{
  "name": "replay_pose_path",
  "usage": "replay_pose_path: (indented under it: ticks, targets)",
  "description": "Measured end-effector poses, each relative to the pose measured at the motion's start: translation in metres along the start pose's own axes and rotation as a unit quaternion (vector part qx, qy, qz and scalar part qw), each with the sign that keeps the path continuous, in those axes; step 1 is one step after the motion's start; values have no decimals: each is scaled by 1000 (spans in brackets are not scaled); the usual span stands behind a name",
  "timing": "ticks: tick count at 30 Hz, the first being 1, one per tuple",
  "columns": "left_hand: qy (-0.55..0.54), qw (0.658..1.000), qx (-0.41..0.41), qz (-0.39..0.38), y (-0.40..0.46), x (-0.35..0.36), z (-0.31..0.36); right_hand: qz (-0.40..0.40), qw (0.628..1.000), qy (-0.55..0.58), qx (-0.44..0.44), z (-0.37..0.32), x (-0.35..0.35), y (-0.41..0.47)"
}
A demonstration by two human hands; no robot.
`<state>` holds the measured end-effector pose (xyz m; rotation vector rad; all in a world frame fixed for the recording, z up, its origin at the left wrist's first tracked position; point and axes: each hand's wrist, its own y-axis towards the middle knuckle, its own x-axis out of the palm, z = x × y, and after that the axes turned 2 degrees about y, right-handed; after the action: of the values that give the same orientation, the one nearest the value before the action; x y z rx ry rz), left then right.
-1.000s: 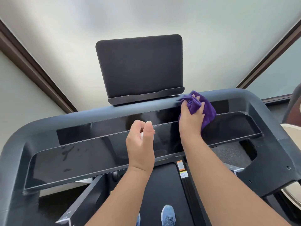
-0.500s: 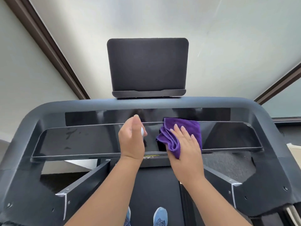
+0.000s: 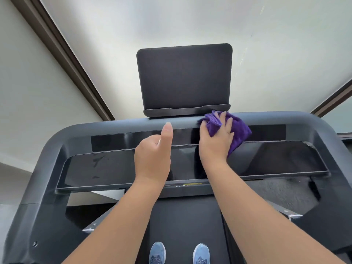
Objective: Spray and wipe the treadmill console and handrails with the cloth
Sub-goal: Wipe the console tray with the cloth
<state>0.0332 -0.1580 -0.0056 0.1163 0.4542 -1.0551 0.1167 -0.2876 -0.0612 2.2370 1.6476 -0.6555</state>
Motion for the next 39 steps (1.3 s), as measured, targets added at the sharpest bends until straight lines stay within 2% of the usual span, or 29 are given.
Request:
replay_pose_path:
  ticks: [2, 4, 7, 10, 14, 17, 20, 22, 24, 27, 30, 32, 34, 39]
  targets:
    - [36, 999, 1, -7, 9, -7, -1, -81, 991, -47, -93, -3, 19, -26]
    - [62, 998, -1, -17, 16, -13, -3, -151, 964, -133, -174, 7, 29, -56]
    - [81, 996, -3, -32, 21, -19, -4, -175, 933, -209, -235, 34, 16, -94]
    - [90, 994, -13, -53, 25, -20, -6, -154, 932, -225, -241, 63, -10, -111]
    - [88, 992, -36, -80, 30, -21, -7, -63, 962, -218, -153, 72, -39, -90]
    - [75, 994, -33, -73, 30, -27, -8, 24, 986, -167, -7, 48, -49, -55]
    - [71, 994, -29, -72, 31, -32, -14, 76, 987, 8, 139, 17, -37, -9]
    - [67, 995, -35, -70, 32, -34, -20, 91, 971, 126, 180, -3, -17, 10]
    - [68, 994, -43, -68, 33, -36, -23, 56, 978, 145, 138, -18, 10, 8]
    - [67, 995, -53, -60, 35, -37, -23, -82, 995, 40, -29, -22, 36, -32]
    - [72, 995, -40, -53, 36, -36, -14, -190, 953, -136, -192, 1, 33, -69]
    - [71, 996, -28, -52, 37, -34, -7, -230, 921, -213, -233, 20, 23, -77]
    - [73, 996, -23, -50, 38, -32, 0, -232, 917, -218, -240, 33, 9, -78]
    - [85, 996, -2, -38, 43, -25, 29, -147, 940, -205, -231, 60, -24, -73]
